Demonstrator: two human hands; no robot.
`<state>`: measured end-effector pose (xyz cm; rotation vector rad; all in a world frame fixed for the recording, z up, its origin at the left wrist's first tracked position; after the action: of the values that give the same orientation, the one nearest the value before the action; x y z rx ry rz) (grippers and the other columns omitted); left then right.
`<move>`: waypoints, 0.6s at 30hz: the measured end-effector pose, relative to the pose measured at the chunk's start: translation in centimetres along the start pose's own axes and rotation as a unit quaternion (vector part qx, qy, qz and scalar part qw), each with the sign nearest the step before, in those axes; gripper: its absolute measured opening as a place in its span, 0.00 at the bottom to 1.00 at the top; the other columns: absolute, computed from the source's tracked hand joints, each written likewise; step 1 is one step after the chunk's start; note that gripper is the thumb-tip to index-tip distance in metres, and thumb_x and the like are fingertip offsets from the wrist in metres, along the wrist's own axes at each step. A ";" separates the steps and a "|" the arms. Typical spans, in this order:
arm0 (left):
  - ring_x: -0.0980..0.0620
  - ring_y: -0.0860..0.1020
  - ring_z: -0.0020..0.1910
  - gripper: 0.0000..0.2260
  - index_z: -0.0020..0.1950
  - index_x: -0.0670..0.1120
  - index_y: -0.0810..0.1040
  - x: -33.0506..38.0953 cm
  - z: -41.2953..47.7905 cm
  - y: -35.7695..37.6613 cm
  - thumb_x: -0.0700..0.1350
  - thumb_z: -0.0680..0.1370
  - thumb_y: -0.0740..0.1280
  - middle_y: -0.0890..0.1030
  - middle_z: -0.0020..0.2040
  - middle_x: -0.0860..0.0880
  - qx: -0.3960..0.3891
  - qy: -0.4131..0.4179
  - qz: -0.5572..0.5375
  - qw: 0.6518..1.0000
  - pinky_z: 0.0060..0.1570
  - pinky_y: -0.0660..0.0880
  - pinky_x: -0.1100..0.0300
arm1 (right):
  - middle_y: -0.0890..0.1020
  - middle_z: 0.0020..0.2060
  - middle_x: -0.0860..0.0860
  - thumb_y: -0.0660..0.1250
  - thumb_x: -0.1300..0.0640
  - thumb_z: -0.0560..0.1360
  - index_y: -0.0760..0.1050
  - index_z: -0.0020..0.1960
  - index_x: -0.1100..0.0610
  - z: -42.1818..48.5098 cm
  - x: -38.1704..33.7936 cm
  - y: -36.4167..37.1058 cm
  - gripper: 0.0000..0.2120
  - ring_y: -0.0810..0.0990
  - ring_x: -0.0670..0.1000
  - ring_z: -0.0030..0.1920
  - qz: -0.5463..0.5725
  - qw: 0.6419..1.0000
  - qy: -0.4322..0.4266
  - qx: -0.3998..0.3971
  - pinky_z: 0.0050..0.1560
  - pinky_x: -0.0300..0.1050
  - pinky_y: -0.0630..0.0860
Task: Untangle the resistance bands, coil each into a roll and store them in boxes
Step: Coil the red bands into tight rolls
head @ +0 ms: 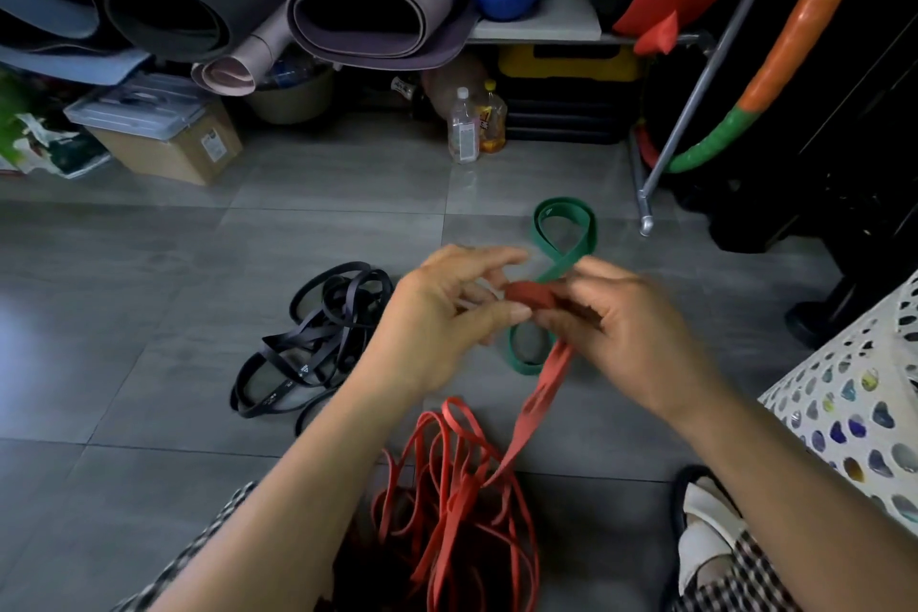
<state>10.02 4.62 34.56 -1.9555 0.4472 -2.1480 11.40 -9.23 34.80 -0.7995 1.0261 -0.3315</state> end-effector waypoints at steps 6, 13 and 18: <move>0.55 0.81 0.34 0.09 0.46 0.44 0.80 0.1 -0.3 0.3 0.34 0.68 0.70 0.83 0.38 0.48 0.040 -0.048 -0.201 0.978 0.39 0.78 0.66 | 0.79 0.40 0.48 0.68 0.49 0.66 0.79 0.48 0.52 0.4 0.0 -0.4 0.12 0.78 0.45 0.42 0.204 0.977 0.056 0.039 0.45 0.34 0.75; 0.56 0.81 0.36 0.10 0.49 0.42 0.79 -1.4 -1.5 3.6 0.32 0.70 0.67 0.84 0.40 0.48 0.047 -0.117 -0.392 0.911 0.40 0.80 0.64 | 0.81 0.37 0.45 0.71 0.41 0.64 0.81 0.40 0.42 0.2 1.3 -0.7 0.07 0.79 0.43 0.38 0.258 0.964 0.061 0.019 0.39 0.33 0.74; 0.65 0.74 0.36 0.15 0.56 0.46 0.80 -1.4 -1.9 3.7 0.36 0.71 0.70 0.75 0.41 0.57 0.000 0.012 0.091 0.996 0.45 0.75 0.67 | 0.76 0.44 0.45 0.55 0.24 0.60 0.75 0.49 0.43 -0.9 2.5 0.4 0.29 0.78 0.45 0.40 0.035 0.994 -0.016 -0.098 0.38 0.39 0.73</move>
<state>8.07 1.85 31.83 -1.8147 0.6034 -2.0592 11.81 -10.82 32.71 -0.9402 1.0637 -0.1590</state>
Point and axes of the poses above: each hand's wrist, its own z-axis towards the middle knuckle, its own y-axis out of the palm, x = y × z, the point moved 6 cm from there along z, towards the middle knuckle
